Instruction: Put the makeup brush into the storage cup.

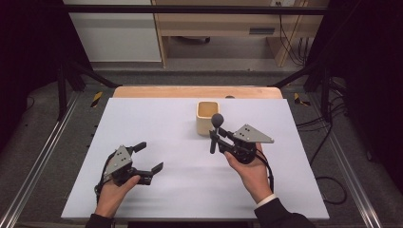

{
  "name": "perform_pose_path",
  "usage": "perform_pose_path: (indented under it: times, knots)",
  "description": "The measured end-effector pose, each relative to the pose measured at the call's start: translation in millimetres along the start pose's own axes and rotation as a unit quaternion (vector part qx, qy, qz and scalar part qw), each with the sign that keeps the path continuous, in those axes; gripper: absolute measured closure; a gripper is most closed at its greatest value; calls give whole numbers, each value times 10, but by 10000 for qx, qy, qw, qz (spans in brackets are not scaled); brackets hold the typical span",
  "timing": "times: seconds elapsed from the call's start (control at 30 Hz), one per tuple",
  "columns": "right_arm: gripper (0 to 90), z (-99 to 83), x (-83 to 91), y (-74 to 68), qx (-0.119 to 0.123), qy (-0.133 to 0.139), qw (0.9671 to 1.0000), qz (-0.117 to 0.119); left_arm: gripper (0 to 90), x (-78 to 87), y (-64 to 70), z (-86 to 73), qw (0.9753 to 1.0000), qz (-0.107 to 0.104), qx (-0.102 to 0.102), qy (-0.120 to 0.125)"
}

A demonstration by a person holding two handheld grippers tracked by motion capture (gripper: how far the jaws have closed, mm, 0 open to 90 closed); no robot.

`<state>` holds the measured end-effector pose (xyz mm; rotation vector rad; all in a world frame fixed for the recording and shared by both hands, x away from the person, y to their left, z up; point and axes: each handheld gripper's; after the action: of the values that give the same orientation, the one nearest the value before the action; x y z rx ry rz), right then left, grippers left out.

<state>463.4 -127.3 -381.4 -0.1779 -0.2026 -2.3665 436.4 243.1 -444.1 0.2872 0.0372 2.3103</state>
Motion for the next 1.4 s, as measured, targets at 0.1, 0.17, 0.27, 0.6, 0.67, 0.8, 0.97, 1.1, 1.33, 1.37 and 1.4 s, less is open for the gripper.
perform_pose_path:
  times: [0.1, 0.17, 0.27, 0.6, 0.67, 0.8, 0.97, 1.1, 1.33, 1.37, 1.4]
  knots:
    - [708, 50, 10, 31, 74, -10, 10000, -25, 34, 78, -49, -32, 9999, 104, -50, -28]
    - [709, 73, 14, 37, 81, 37, 10000, -14, 34, 97, -61, -55, 9999, 126, -74, -34]
    - [709, 98, 11, 36, 98, 52, 9999, -35, 33, 119, -73, -78, 9998, 163, -149, -28]
    - [709, 156, -14, 52, 162, 85, 9998, -86, 24, 207, -169, -96, 9996, 228, 45, 187]
    - [708, 158, -27, 63, 162, 89, 9998, -107, 24, 208, -170, -98, 9995, 229, 40, 196]
    - [708, 169, -52, 70, 172, 99, 9997, -136, 23, 200, -160, -103, 9996, 185, 25, 202]
    - [708, 168, -78, 94, 146, 108, 9997, -172, 16, 165, -138, -122, 9997, 127, 34, 202]
    - [708, 177, -81, 119, 134, 132, 9996, -215, 13, 166, -151, -138, 9997, 79, 69, 239]
    - [708, 199, -104, 140, 153, 158, 9994, -276, 13, 170, -172, -159, 9996, 57, 94, 245]
    - [709, 210, -109, 147, 111, 188, 9993, -295, 12, 170, -173, -159, 9996, 47, 102, 243]
    - [709, 210, -109, 147, 111, 188, 9993, -295, 13, 170, -173, -159, 9996, 47, 102, 243]
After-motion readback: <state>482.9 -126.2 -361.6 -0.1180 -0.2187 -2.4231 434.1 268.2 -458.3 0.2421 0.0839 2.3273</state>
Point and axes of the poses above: each handheld gripper's, and its own axes: x roughly backward along the jaws, z roughly out of its top, y roughly to its right, and after that the axes turned 8 degrees about x, right-handed
